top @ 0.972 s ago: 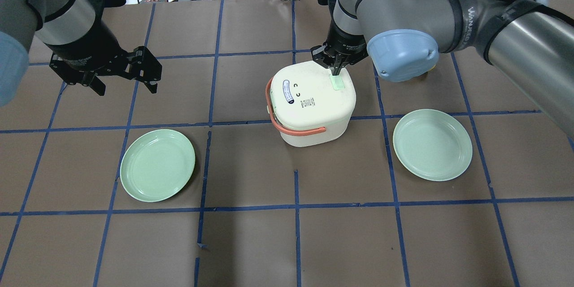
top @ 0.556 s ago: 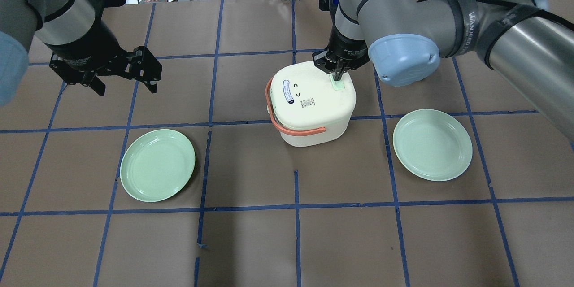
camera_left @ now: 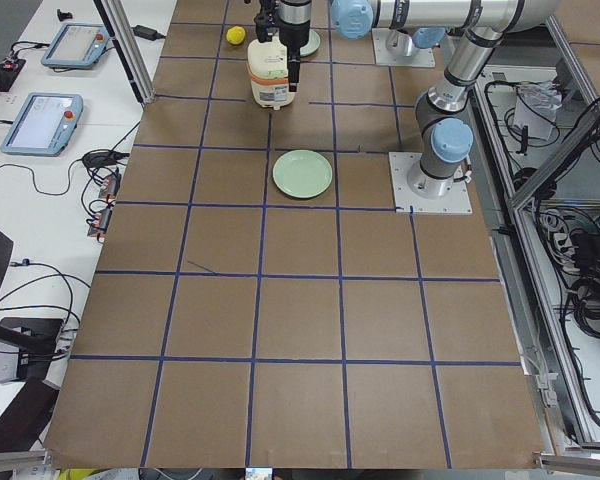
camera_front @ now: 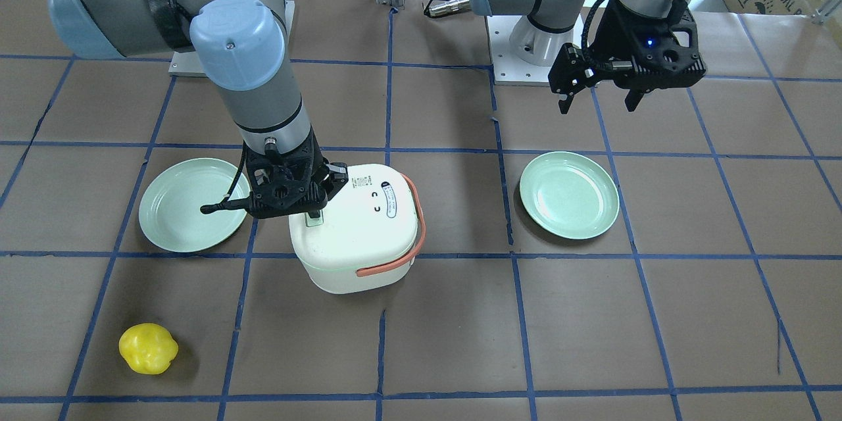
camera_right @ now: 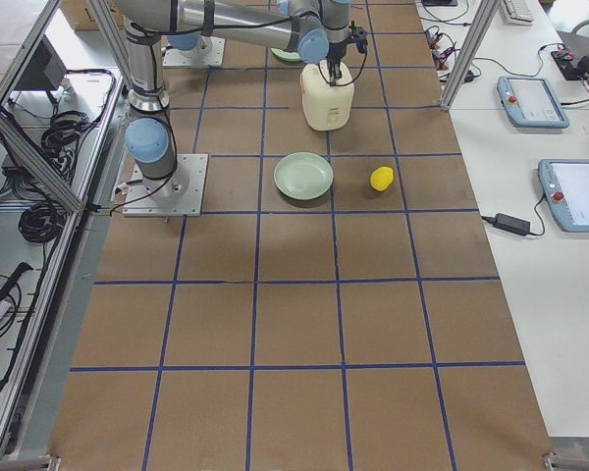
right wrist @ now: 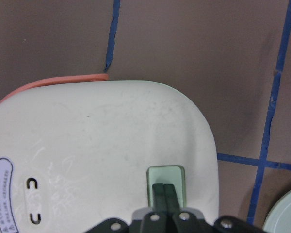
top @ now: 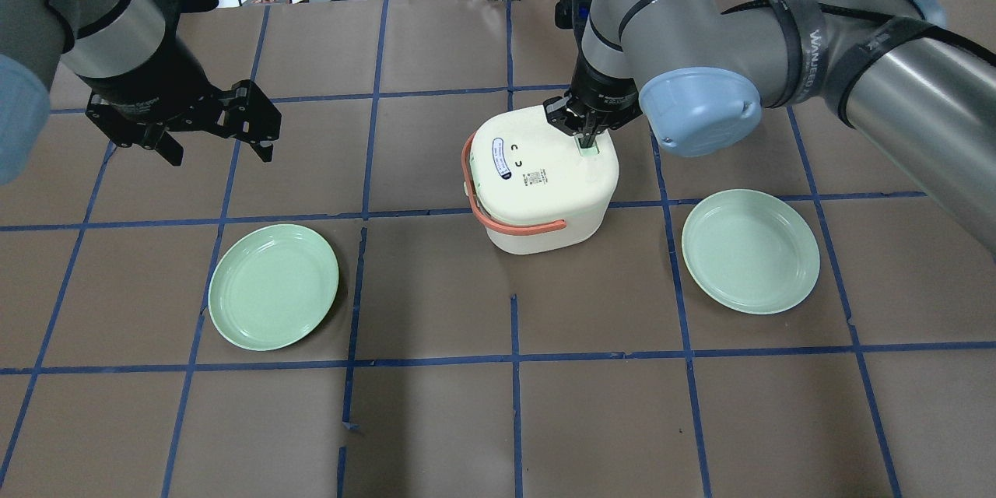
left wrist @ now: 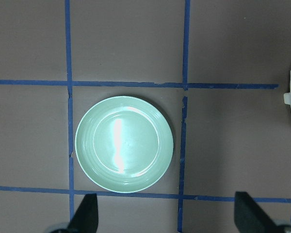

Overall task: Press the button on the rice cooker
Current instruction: 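Lower the right gripper and press down on the green lid button, then lift the right gripper away as the cooker lid pops open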

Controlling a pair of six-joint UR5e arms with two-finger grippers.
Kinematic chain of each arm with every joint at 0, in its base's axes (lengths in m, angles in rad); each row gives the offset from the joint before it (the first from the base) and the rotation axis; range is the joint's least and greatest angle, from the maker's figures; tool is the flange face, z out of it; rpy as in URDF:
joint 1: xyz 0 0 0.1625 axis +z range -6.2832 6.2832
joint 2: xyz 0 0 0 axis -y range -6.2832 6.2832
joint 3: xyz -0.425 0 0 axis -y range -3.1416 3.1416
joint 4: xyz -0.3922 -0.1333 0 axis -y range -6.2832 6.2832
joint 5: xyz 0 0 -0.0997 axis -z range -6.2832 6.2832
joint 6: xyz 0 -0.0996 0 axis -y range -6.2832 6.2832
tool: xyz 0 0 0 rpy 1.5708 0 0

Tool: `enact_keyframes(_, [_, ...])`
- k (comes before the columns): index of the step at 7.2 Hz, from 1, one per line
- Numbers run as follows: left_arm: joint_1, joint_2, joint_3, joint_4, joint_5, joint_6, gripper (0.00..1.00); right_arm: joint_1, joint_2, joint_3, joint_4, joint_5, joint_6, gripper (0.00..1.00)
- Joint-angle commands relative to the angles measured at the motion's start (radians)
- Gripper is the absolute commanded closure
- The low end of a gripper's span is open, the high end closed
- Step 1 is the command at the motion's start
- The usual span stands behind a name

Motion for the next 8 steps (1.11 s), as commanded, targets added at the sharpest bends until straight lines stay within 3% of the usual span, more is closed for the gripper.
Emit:
enact_keyframes(1, [0.0,0.0,0.0,0.0,0.0,0.0,0.0,-0.002,0.005,0.007,-0.004,0.0,0.0,0.94])
enact_keyframes(4, [0.0,0.0,0.0,0.0,0.0,0.0,0.0,-0.006,-0.021,-0.034,0.039,-0.003,0.0,0.91])
enact_keyframes(5, [0.0,0.0,0.0,0.0,0.0,0.0,0.0,-0.006,-0.038,-0.049,0.063,-0.009,0.001,0.73])
enact_keyframes(6, [0.0,0.0,0.0,0.0,0.0,0.0,0.0,-0.006,-0.048,-0.063,0.096,-0.014,-0.003,0.43])
enact_keyframes(7, [0.0,0.0,0.0,0.0,0.0,0.0,0.0,-0.006,-0.056,-0.089,0.132,-0.015,-0.005,0.01])
enact_keyframes(8, [0.0,0.0,0.0,0.0,0.0,0.0,0.0,-0.011,-0.058,-0.138,0.198,-0.015,-0.002,0.0])
